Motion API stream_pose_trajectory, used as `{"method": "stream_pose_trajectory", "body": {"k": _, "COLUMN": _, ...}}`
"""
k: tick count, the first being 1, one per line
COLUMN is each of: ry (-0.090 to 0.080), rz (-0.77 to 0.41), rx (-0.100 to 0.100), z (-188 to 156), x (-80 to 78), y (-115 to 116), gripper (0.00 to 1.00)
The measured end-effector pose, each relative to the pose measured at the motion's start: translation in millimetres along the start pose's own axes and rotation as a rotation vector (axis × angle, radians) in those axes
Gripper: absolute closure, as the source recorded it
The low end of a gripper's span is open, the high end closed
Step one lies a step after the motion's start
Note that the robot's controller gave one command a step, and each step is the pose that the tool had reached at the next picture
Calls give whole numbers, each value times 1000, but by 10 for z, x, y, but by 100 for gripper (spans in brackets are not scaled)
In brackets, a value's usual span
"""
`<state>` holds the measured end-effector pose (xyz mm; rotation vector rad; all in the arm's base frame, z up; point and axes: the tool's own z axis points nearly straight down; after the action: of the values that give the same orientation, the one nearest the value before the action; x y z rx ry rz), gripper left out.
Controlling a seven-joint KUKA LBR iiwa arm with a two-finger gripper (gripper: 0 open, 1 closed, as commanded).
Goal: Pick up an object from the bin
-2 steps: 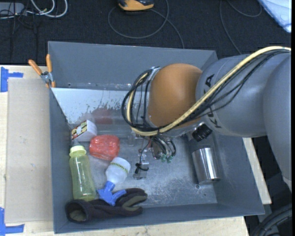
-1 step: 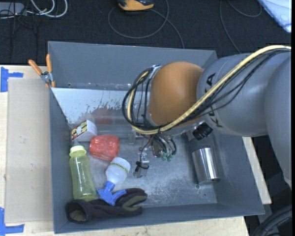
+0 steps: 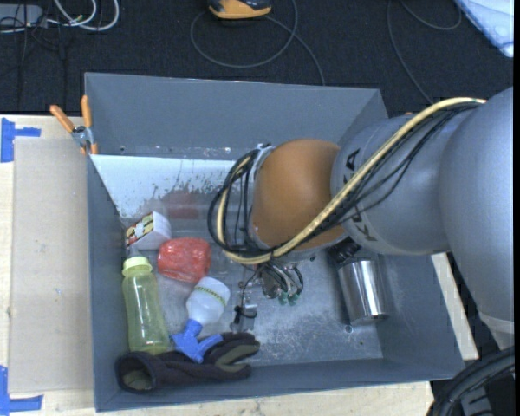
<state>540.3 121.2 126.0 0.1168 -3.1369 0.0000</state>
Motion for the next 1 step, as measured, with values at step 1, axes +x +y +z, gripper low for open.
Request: {"method": "stream_pose_trajectory", "body": {"k": 1, "ry": 5, "rz": -193, "rx": 0, "z": 341, "x": 85, "y": -23, "gripper": 0}}
